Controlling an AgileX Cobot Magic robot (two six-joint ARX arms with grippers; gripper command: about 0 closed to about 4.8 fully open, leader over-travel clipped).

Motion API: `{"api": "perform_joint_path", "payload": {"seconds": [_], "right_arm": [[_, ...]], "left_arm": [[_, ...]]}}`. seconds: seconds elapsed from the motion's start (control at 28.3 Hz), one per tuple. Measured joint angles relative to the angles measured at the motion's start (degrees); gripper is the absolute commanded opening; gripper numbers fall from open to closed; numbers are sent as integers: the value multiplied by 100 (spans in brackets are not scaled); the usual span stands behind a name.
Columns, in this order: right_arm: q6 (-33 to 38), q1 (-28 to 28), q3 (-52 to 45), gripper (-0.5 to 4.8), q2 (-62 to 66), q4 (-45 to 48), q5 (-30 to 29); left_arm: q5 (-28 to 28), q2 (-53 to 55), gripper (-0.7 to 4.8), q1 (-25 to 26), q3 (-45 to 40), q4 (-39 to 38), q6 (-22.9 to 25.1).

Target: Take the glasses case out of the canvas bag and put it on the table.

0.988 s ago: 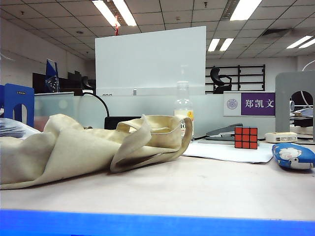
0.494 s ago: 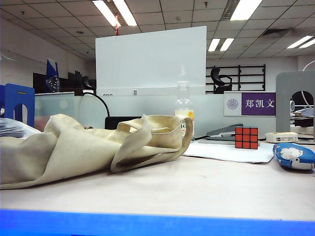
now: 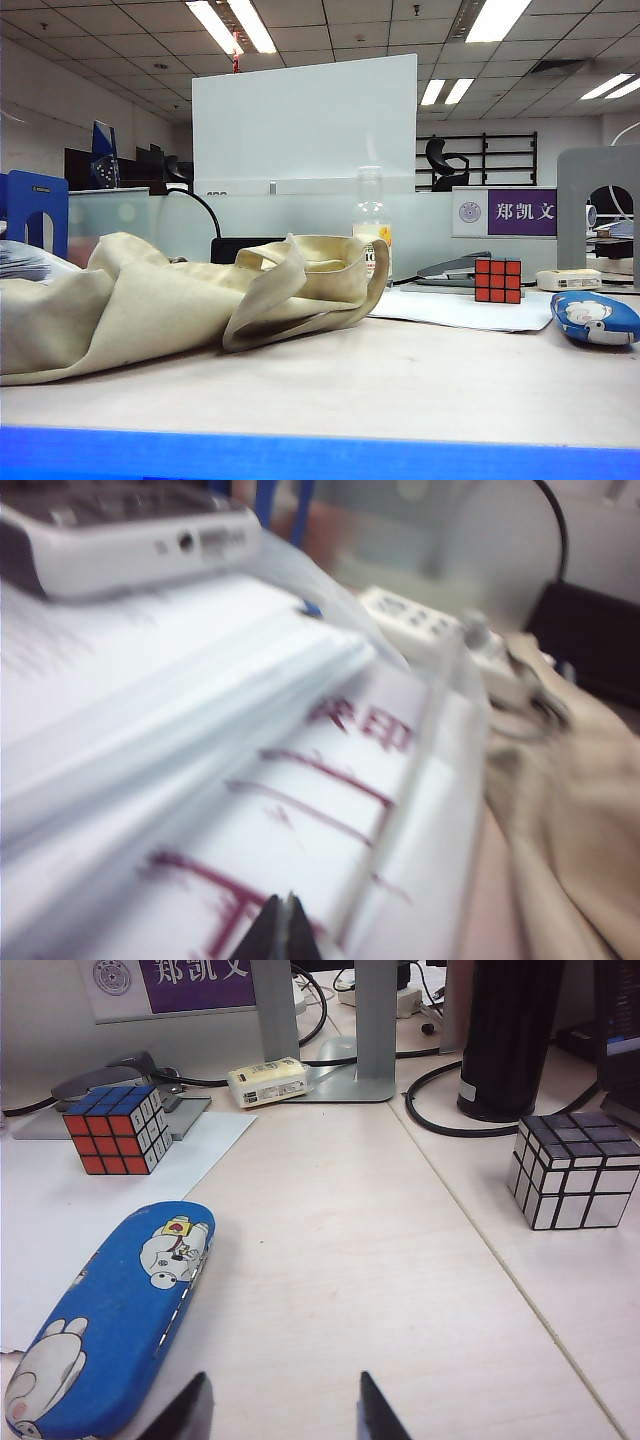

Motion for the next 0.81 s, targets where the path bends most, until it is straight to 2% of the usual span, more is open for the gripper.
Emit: {"api": "perform_joint_path", "payload": {"seconds": [0.25, 0.46, 0.6, 0.81], "right_arm": [[4, 2, 0, 188, 0, -17, 0], [4, 2, 0, 188, 0, -26, 0], [4, 2, 0, 188, 0, -26, 0], [4, 2, 0, 188, 0, -26, 0]], "left_arm": [[212, -872, -5, -1062, -404, 170, -94], [310, -1718, -5, -1023, -402, 514, -492], [330, -2214, -5, -1025, -400, 509, -468], [-103, -2688, -5, -1023, -404, -181, -815]]}}
